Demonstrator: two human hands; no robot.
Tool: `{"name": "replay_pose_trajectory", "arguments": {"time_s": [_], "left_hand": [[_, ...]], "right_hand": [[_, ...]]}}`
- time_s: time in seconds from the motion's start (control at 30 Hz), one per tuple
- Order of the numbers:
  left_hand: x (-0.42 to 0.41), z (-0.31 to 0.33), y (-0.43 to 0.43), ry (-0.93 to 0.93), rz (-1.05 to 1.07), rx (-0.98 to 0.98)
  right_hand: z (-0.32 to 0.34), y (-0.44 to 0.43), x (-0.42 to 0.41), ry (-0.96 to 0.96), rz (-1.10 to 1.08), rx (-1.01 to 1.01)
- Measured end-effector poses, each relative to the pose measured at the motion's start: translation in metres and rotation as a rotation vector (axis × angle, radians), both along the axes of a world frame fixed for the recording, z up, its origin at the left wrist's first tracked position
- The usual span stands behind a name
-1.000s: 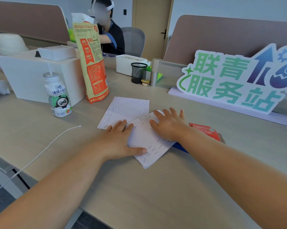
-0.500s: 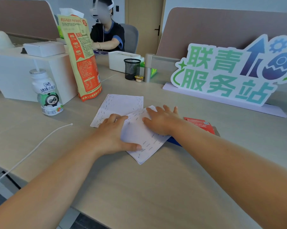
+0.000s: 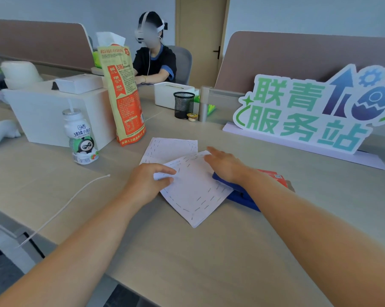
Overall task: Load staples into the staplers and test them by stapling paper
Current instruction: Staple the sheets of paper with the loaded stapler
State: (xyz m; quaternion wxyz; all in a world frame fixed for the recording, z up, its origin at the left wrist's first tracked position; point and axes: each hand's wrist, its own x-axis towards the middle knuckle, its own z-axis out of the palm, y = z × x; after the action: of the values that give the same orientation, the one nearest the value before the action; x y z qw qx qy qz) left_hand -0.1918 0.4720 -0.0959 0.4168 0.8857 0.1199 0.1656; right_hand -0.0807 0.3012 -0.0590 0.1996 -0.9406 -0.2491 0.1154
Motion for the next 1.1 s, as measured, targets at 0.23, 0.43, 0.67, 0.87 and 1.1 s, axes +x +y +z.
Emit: {"name": "replay_pose_trajectory", "arguments": {"time_s": [0.23,0.43,0.67,0.87,1.1], "left_hand": [[-0.001,0.002,-0.002,-0.037,0.072,-0.025],[-0.003,0.005,0.006,-0.058,0.141,0.028],[-0.013,0.016,0.026,-0.139,0.238,-0.053],[-0.026,0.018,0.033,-0.215,0.274,-0.297],[-0.038,0.031,0.031,-0.245,0.176,-0.463]], "right_hand": [[0.006,-0.005,-0.007,0.069,0.027,0.2],[0.008,-0.007,-0.006,-0.007,-0.003,0.29],[0.004,-0.013,-0.015,-0.435,0.278,0.297],[0.003,-0.013,-0.031,-0.54,0.509,0.09],[-0.001,-0.003,-0.034,-1.063,0.527,0.297]]}}
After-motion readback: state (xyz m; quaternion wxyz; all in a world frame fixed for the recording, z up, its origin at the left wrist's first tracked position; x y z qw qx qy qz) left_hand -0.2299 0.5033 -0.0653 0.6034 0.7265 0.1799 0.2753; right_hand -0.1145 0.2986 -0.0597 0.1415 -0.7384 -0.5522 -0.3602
